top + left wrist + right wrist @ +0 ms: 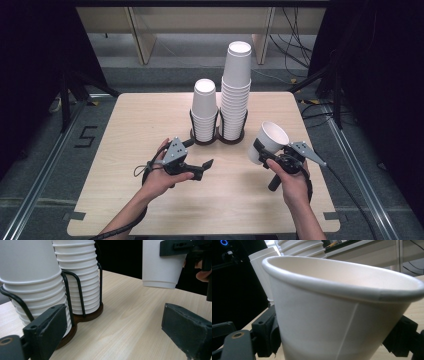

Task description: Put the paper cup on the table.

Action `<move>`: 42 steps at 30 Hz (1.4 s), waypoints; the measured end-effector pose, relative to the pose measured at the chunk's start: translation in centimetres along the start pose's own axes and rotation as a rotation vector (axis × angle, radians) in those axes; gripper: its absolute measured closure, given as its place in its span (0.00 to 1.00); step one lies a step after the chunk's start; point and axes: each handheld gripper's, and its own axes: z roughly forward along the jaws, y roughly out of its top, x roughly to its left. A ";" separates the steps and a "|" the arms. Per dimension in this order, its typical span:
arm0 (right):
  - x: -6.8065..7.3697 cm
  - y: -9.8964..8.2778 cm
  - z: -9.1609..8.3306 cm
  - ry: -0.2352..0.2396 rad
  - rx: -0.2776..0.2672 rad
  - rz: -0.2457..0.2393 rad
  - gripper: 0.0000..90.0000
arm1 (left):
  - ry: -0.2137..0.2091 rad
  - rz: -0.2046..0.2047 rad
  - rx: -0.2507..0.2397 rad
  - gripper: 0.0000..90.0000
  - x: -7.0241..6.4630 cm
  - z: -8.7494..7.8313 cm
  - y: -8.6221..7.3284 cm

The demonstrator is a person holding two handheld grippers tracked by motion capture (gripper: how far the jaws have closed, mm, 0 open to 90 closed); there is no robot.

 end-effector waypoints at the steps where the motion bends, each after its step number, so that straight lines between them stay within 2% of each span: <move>1: -0.1 0.0 0.0 0.002 -0.001 0.002 0.19 | 0.001 -0.005 -0.006 0.07 0.0 0.0 -0.1; 2: -0.2 -0.1 0.0 -0.015 0.006 -0.003 0.19 | 0.003 -0.003 0.000 0.07 0.1 -0.1 -0.1; 4: -0.4 0.0 0.0 -0.009 -0.001 -0.020 0.19 | 0.004 0.001 -0.001 0.07 0.1 -0.2 -0.1; 7: -0.6 0.2 -0.2 -0.024 0.000 -0.070 0.19 | 0.006 -0.001 -0.004 0.07 0.2 -0.1 -0.1; 9: -0.7 0.3 -0.2 -0.021 -0.005 -0.083 0.19 | 0.008 -0.002 0.002 0.07 0.2 0.0 -0.2; 11: -1.0 0.4 -0.2 -0.050 -0.003 -0.113 0.19 | 0.011 0.003 0.005 0.07 0.1 0.1 -0.3; 14: -1.2 0.3 -0.2 -0.043 -0.004 -0.137 0.19 | 0.019 0.001 0.000 0.07 0.2 0.0 -0.5; 17: -1.6 0.2 -0.2 -0.072 0.001 -0.165 0.19 | 0.024 -0.013 -0.007 0.07 0.3 -0.2 -0.8; 18: -1.8 0.0 -0.2 -0.083 0.001 -0.189 0.19 | 0.021 -0.016 -0.019 0.07 0.3 -0.2 -1.0; 21: -2.1 -0.6 0.0 -0.105 0.009 -0.216 0.19 | 0.028 -0.022 -0.003 0.07 0.3 -0.7 -1.5; 22: -2.3 -0.7 -0.1 -0.125 0.023 -0.232 0.19 | 0.029 -0.023 0.001 0.07 0.3 -0.9 -1.7; 23: -2.3 -1.0 0.1 -0.128 0.027 -0.227 0.19 | 0.031 -0.022 0.003 0.07 0.4 -1.0 -1.8; 24: -2.5 -1.2 0.2 -0.139 0.026 -0.248 0.19 | 0.030 -0.024 -0.006 0.07 0.5 -1.2 -1.9; 26: -2.5 -1.6 0.3 -0.158 0.046 -0.232 0.19 | 0.042 -0.029 -0.005 0.07 0.7 -1.7 -2.0; 28: -2.9 -1.8 0.7 -0.160 0.055 -0.284 0.19 | 0.052 -0.038 -0.010 0.07 0.9 -2.1 -2.2; 30: -3.3 -1.9 0.9 -0.187 0.048 -0.326 0.19 | 0.055 -0.040 -0.007 0.07 1.0 -2.4 -2.5; 31: -3.3 -2.0 1.0 -0.171 0.068 -0.309 0.19 | 0.057 -0.043 -0.008 0.07 1.1 -2.5 -2.7; 33: -3.4 -2.0 1.3 -0.189 0.067 -0.329 0.19 | 0.061 -0.053 -0.012 0.07 1.2 -2.7 -3.1; 35: -3.6 -2.1 1.7 -0.197 0.069 -0.330 0.19 | 0.071 -0.063 -0.004 0.07 1.4 -2.9 -3.5; 36: -3.7 -2.3 1.9 -0.196 0.083 -0.314 0.19 | 0.070 -0.068 -0.005 0.07 1.5 -2.9 -3.8; 37: -3.7 -2.4 2.1 -0.212 0.090 -0.313 0.19 | 0.065 -0.072 -0.016 0.07 1.6 -2.9 -4.0; 39: -4.0 -2.7 2.5 -0.209 0.109 -0.347 0.18 | 0.072 -0.079 -0.002 0.07 1.6 -3.0 -4.3; 40: -3.8 -3.0 2.7 -0.220 0.111 -0.324 0.18 | 0.078 -0.077 0.004 0.07 1.7 -3.0 -4.4; 42: -4.0 -3.0 3.0 -0.213 0.128 -0.351 0.18 | 0.084 -0.082 0.006 0.07 1.8 -3.0 -4.6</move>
